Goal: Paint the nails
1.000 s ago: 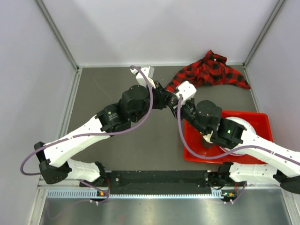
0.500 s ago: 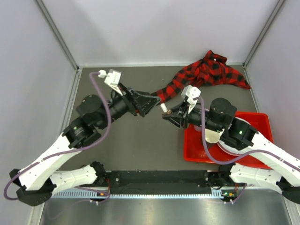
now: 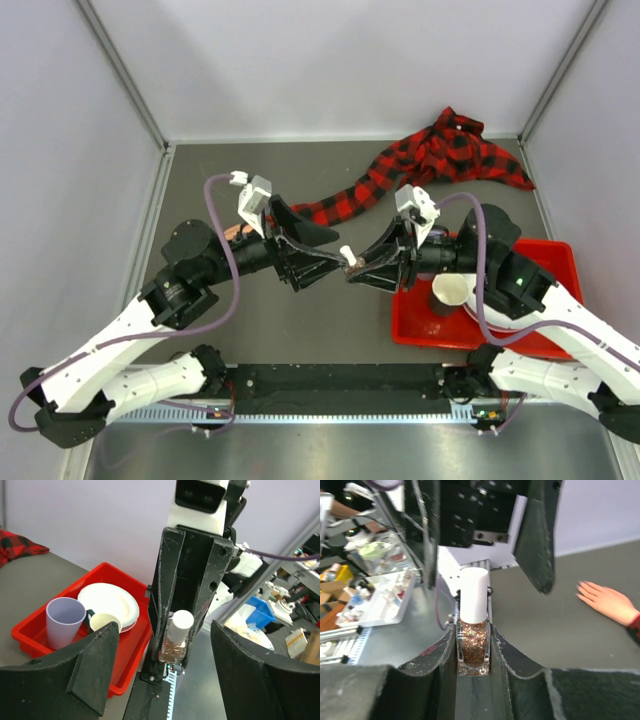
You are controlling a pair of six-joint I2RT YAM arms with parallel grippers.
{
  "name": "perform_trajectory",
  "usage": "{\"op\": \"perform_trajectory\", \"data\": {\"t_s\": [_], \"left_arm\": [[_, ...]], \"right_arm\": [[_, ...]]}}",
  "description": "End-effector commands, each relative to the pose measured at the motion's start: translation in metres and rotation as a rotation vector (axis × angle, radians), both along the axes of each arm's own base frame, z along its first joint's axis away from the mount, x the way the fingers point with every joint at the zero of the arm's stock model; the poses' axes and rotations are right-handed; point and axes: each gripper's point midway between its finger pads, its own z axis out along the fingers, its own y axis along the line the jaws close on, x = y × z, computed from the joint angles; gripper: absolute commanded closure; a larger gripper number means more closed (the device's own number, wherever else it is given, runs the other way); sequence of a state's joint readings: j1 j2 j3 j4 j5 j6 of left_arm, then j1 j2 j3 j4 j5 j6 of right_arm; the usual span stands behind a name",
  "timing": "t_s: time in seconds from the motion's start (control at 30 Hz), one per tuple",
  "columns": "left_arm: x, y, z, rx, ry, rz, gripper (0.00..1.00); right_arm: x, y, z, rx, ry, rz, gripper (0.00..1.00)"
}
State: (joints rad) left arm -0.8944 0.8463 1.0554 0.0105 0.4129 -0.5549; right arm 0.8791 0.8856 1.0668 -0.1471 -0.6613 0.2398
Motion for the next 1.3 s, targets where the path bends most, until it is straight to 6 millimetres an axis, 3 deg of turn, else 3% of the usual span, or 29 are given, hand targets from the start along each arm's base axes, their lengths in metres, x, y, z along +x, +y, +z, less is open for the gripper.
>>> {"op": "perform_trajectory", "data": {"t_s": [0.0,0.17,0.2,0.3,0.47,0.5,0.53,0.6,0.73,0.77,0.8,0.83,0.87,0.9,0.97,1.03,1.1,1.27], "left_arm": [[-0.012,-0.004,0.019,-0.065,-0.063,-0.08,0.23],[-0.011,-0.008,0.025,-0.079,-0.037,-0.093,0.41],[-0.008,-0.009,0.025,-0.077,-0.03,-0.08,0.52],[-0.003,-0.01,0.026,-0.067,-0.011,-0.058,0.63],[-0.005,-0.014,0.031,-0.069,-0.021,-0.09,0.65],[-0.003,-0.018,0.029,-0.058,-0.016,-0.096,0.7],[-0.004,-0.02,0.028,-0.05,-0.015,-0.108,0.84],[0.002,-0.026,0.028,-0.032,-0.017,-0.103,0.98],[0.024,-0.029,0.024,0.025,0.034,0.007,1.0],[0.048,-0.027,0.02,0.031,0.073,0.133,1.0],[0.059,-0.024,0.018,0.028,0.115,0.203,1.0],[0.076,-0.018,0.015,0.022,0.159,0.306,1.0],[0.104,-0.004,0.002,0.032,0.223,0.491,1.0],[0.115,0.003,-0.004,0.019,0.279,0.573,1.0],[0.132,0.008,-0.021,0.032,0.337,0.687,1.0],[0.145,0.011,-0.024,0.022,0.365,0.767,1.0],[0.155,0.001,-0.037,0.07,0.39,0.788,1.0],[0.161,-0.021,-0.03,0.081,0.37,0.734,1.0]], "right_arm": [[-0.019,-0.002,0.031,0.103,-0.014,0.109,1.0],[-0.014,0.0,0.028,0.097,-0.019,0.087,1.0],[-0.009,0.001,0.027,0.092,-0.02,0.066,1.0],[0.002,0.001,0.02,0.064,-0.032,0.004,1.0],[0.013,0.002,0.011,0.028,-0.056,-0.043,1.0],[0.015,0.002,0.012,0.028,-0.061,-0.054,1.0],[0.017,0.002,0.012,0.027,-0.063,-0.063,1.0],[0.026,0.001,0.009,0.014,-0.069,-0.111,1.0],[0.057,-0.007,0.007,-0.018,-0.084,-0.301,1.0],[0.066,-0.01,0.005,-0.035,-0.092,-0.36,1.0],[0.09,-0.02,-0.002,-0.076,-0.099,-0.528,1.0],[0.091,-0.019,-0.002,-0.105,-0.149,-0.585,1.0],[0.1,-0.022,-0.005,-0.13,-0.168,-0.667,1.0],[0.122,-0.036,-0.011,-0.176,-0.177,-0.844,1.0],[0.135,-0.046,-0.013,-0.219,-0.221,-0.976,1.0],[0.142,-0.044,-0.015,-0.242,-0.264,-1.022,1.0],[0.146,-0.042,-0.018,-0.27,-0.282,-1.035,1.0],[0.143,-0.019,-0.022,-0.249,-0.268,-0.844,1.0]]}}
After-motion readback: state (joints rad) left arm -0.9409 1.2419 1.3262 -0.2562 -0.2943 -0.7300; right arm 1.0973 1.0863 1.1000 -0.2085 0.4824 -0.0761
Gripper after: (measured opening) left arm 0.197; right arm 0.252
